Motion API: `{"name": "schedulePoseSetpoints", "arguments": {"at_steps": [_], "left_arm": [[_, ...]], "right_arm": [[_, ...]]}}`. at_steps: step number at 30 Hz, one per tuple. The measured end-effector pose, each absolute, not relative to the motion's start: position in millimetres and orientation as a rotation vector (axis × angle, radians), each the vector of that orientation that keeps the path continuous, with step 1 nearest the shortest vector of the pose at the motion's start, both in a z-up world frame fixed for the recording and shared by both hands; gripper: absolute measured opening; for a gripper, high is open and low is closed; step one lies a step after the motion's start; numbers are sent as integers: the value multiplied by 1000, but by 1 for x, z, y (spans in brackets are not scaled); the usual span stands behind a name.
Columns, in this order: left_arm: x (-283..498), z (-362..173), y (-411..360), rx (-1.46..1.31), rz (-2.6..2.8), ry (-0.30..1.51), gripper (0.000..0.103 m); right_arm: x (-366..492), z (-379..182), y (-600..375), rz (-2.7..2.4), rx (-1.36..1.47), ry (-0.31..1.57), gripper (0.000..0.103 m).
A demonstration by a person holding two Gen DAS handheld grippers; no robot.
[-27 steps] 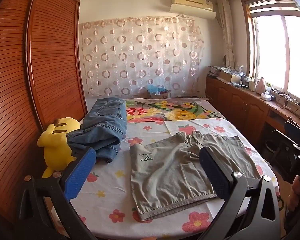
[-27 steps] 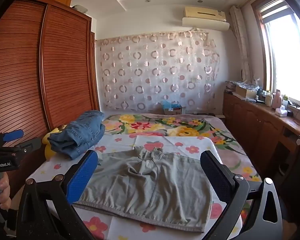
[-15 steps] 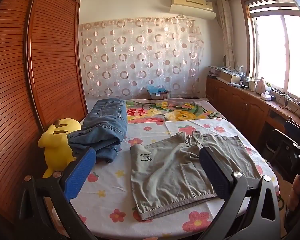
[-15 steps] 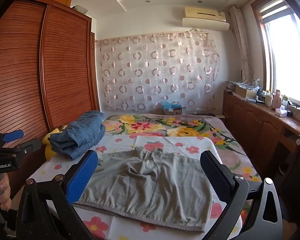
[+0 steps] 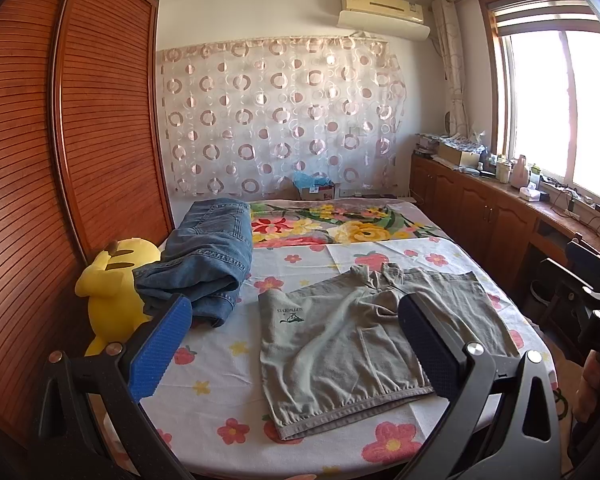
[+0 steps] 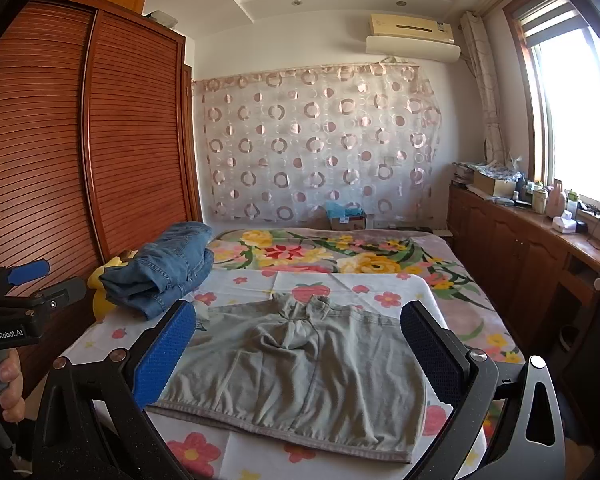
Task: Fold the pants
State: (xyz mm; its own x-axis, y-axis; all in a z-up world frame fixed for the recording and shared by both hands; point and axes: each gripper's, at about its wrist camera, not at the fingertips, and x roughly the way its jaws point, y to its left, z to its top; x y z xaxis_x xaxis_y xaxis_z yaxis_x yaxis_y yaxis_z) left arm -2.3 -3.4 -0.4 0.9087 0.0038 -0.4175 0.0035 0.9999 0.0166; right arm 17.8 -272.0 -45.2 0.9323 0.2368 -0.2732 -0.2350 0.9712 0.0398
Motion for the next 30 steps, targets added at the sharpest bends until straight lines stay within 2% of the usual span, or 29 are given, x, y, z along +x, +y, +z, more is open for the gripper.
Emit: {"name": "schedulePoseSetpoints", "arguments": {"at_steps": [30], "left_arm": [[-5, 5, -4, 18, 2, 424, 103]], "right_arm": [[17, -45, -272, 240, 14, 272, 102]]}}
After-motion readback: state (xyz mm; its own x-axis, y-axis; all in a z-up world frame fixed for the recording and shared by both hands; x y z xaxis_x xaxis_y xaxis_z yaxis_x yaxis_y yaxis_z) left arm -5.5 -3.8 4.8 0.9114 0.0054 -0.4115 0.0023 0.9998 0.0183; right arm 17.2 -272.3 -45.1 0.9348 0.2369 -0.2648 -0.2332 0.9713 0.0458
